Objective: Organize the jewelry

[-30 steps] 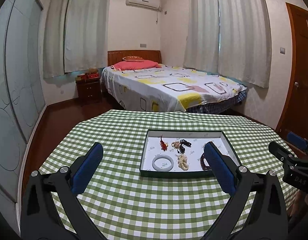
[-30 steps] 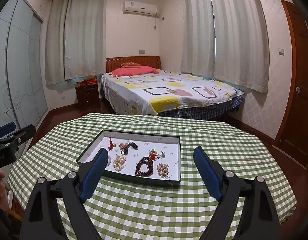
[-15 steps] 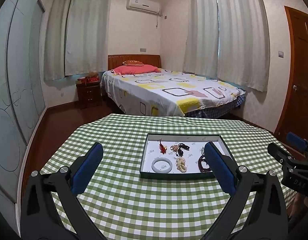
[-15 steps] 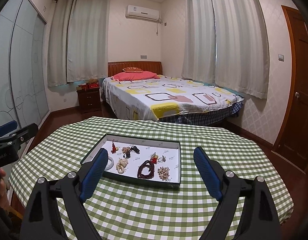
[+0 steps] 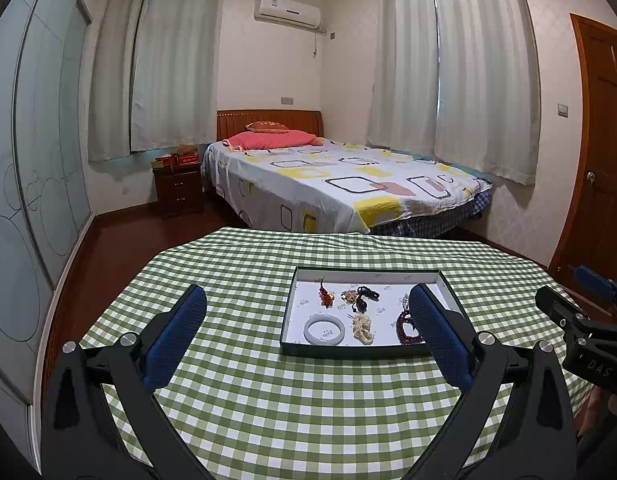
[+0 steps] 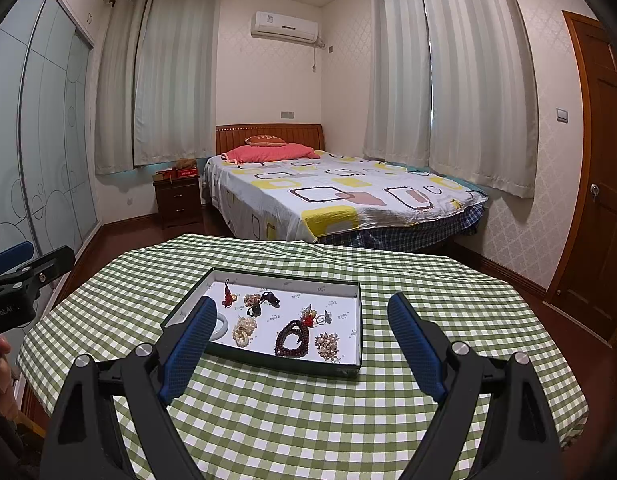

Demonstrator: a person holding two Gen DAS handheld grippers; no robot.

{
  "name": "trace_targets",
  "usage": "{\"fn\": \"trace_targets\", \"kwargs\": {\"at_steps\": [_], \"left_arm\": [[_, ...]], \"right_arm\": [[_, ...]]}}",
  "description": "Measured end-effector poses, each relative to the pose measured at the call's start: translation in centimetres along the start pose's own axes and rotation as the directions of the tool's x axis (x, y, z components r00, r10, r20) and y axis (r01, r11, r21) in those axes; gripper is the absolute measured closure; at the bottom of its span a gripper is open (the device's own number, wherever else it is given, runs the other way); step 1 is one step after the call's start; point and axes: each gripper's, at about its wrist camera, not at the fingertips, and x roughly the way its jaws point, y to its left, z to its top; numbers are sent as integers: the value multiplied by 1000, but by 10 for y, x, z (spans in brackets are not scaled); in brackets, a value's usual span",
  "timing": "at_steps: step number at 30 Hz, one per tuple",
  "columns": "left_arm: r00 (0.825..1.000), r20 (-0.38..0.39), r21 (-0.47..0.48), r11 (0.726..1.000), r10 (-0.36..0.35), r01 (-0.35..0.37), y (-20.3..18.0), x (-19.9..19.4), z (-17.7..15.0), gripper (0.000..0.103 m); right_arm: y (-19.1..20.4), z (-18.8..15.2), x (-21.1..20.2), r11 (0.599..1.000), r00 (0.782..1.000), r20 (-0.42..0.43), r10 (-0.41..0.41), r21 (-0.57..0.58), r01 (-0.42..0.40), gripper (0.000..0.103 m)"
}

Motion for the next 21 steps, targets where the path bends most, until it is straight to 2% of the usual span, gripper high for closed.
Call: {"fn": "trace_targets", "kwargs": {"at_steps": [21], "left_arm": [[1000,-3,1,1000,-4,4,-7,0,-1,4]], "right_arm": [[0,0,-2,1000,1000,-2,1,0,-1,18]]}}
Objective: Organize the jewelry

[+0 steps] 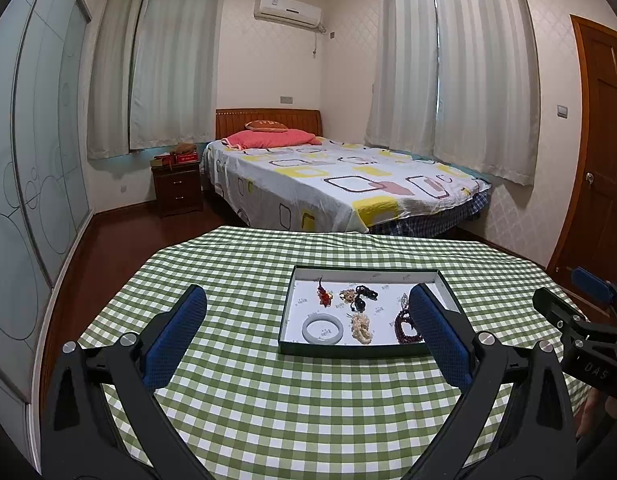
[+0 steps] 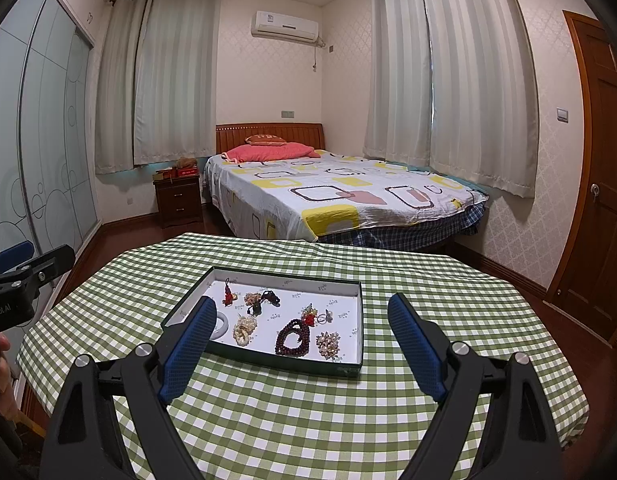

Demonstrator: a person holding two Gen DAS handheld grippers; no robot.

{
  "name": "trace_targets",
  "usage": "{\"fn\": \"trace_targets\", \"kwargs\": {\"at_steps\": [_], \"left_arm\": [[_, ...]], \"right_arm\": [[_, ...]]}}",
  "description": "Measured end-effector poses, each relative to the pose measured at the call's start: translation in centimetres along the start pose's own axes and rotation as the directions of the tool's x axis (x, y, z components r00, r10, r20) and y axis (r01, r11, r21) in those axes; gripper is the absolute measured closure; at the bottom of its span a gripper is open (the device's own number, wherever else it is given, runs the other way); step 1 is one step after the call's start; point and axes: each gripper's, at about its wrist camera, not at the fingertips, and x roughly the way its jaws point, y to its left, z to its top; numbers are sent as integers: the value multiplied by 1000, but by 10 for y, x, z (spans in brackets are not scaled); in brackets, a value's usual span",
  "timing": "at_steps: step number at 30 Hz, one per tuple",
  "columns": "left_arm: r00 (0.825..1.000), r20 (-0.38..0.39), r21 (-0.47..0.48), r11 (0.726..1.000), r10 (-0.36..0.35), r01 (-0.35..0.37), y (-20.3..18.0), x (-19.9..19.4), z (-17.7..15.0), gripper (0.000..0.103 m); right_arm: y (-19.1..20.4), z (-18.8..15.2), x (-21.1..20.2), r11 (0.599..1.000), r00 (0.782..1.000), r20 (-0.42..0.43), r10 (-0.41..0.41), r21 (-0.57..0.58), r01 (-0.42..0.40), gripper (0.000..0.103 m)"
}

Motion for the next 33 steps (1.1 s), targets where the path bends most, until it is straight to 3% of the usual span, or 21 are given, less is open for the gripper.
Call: {"fn": "trace_targets", "kwargs": {"at_steps": [17,33], "left_arm": [[1000,-8,5,1000,3,-3,-2,8,-6,4],[995,-95,7,1000,15,-14,7,45,-23,4]], "right_arm": [[1,-6,5,1000,1000,-21,1,4,-1,18],[-6,-16,29,1000,998,-67,-5,28,7,18]]}}
